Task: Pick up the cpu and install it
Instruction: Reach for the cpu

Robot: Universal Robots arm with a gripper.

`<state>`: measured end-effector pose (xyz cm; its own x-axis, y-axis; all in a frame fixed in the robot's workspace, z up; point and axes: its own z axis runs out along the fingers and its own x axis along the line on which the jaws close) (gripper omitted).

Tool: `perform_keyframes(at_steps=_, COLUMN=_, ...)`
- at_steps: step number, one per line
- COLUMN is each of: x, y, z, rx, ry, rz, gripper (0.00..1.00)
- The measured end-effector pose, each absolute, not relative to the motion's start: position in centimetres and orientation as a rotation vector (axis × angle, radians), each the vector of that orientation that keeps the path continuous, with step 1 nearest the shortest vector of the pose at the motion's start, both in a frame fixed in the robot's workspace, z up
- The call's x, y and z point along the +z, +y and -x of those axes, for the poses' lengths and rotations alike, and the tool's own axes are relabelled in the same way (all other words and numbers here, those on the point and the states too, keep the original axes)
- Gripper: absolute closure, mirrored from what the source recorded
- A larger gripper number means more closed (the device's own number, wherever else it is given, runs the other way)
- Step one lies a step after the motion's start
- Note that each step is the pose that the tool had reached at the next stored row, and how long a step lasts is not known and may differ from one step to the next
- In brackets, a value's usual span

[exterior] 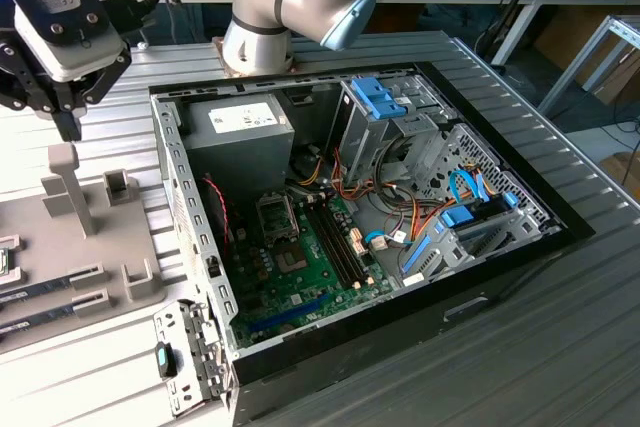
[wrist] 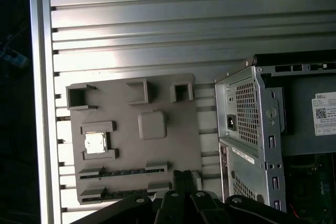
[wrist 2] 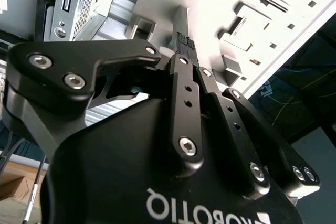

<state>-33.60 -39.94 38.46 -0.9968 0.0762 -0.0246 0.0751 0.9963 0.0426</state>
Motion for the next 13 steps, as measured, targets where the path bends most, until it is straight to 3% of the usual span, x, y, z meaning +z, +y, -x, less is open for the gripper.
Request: perform_keyframes(at_steps=13, x=38.43, y=-39.94, z=34.46, rx=0.065, ry=3.112, rz=-0.118, gripper=0.89)
